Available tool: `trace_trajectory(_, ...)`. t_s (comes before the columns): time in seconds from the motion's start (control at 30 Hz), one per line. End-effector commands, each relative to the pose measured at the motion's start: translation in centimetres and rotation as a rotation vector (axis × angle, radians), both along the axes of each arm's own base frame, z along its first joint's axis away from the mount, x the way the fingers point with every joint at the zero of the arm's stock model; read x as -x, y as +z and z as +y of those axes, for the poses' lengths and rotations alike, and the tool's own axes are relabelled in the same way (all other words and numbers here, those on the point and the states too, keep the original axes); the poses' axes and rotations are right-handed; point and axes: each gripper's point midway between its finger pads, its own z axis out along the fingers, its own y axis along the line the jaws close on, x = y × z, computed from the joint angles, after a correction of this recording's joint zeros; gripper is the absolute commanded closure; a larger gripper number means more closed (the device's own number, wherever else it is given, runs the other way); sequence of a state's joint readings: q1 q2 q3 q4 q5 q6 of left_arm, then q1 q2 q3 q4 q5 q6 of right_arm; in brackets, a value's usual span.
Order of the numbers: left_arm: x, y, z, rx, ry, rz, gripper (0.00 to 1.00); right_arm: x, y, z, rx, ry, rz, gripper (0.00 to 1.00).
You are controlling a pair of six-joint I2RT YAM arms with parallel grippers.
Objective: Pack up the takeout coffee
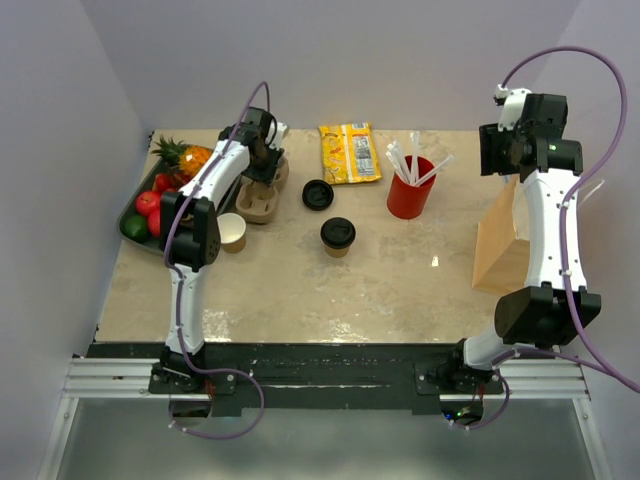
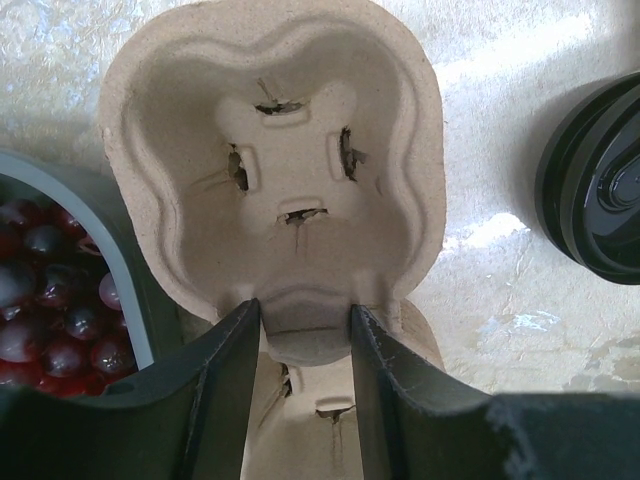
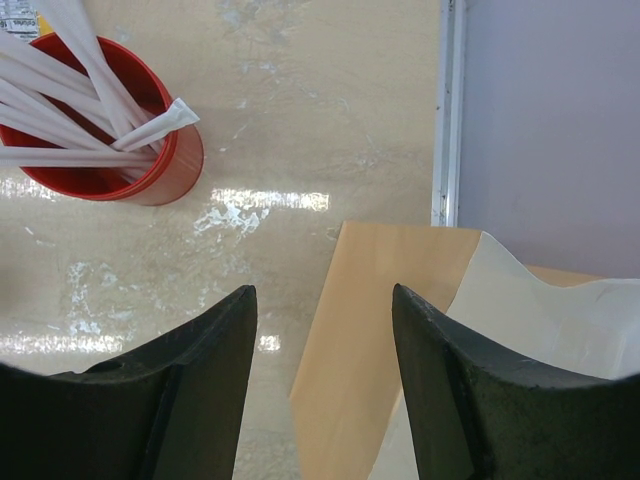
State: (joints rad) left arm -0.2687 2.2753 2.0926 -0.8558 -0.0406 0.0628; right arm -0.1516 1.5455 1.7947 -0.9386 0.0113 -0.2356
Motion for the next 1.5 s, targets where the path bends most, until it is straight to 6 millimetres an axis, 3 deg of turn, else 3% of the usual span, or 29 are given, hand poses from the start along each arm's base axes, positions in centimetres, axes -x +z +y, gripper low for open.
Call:
trace_trajectory(0.0, -0.5, 4.3, -0.3, 0.045, -0.005, -0.078, 0.58, -0.5, 1.1, 0.0, -0.001, 0.000, -0.051, 0.41)
trace_trajectory(0.4, 0.3, 7.8, -0.1, 0.053, -0.034, -0.139, 0.67, -1.6, 0.6, 0.5, -0.036, 0.019, -0.053, 0.41)
trace_trajectory(0.57, 0.4, 7.9, -0.3, 0.081, -0.056, -0.131, 0.71, -2.2, 0.7, 0.8, -0.054, 0.029, -0.060, 0.41)
trace_trajectory(0.7, 1.1, 10.0, -1.2, 0.164, -0.128, -0.150, 0.75, -2.4, 1.1, 1.2, -0.065, 0.045, -0.070, 0.41)
trace_trajectory(0.87, 3.0, 12.8, -3.6, 0.271, -0.255, -0.166, 0.75, -1.0, 2.9, 2.5, -0.081, 0.116, -0.110, 0.42)
trace_trajectory(0.93, 4.0, 14.0, -4.3, 0.284, -0.304, -0.179, 0.76, 0.8, 4.4, 2.6, -0.056, 0.124, -0.142, 0.41)
trace_trajectory(1.0, 5.5, 15.2, -4.8, 0.306, -0.363, -0.188, 0.77, 2.5, 4.4, 2.3, -0.030, 0.111, -0.135, 0.41)
trace_trajectory(1.07, 7.2, 14.2, -4.6, 0.298, -0.398, -0.155, 0.77, 4.2, 5.3, 2.2, -0.007, 0.106, -0.160, 0.40)
trace_trajectory(1.1, 8.6, 15.3, -4.9, 0.320, -0.450, -0.171, 0.77, 4.5, 5.6, 2.1, 0.003, 0.099, -0.171, 0.39)
trace_trajectory(1.13, 10.1, 13.5, -4.6, 0.299, -0.496, -0.134, 0.77, 4.6, 5.7, 2.0, 0.006, 0.090, -0.178, 0.39)
trace_trajectory(1.2, 12.3, 14.3, -4.6, 0.270, -0.543, -0.156, 0.78, 3.9, 6.1, 1.6, 0.006, 0.073, -0.195, 0.39)
trace_trajectory(1.27, 14.4, 13.3, -5.2, 0.236, -0.607, -0.134, 0.78, 2.8, 7.2, 2.1, -0.029, 0.094, -0.238, 0.39)
trace_trajectory(1.3, 15.5, 14.3, -5.1, 0.219, -0.624, -0.160, 0.78, 1.9, 7.3, 1.9, -0.053, 0.094, -0.252, 0.39)
trace_trajectory(1.33, 16.4, 13.6, -5.1, 0.206, -0.648, -0.146, 0.78, 1.3, 8.4, 3.0, -0.110, 0.128, -0.296, 0.39)
trace_trajectory(1.37, 17.7, 14.6, -5.4, 0.207, -0.681, -0.169, 0.78, 0.6, 9.5, 3.2, -0.124, 0.137, -0.333, 0.40)
trace_trajectory(1.47, 20.9, 14.4, -6.1, 0.214, -0.768, -0.165, 0.79, -0.2, 11.6, 3.5, -0.165, 0.122, -0.383, 0.41)
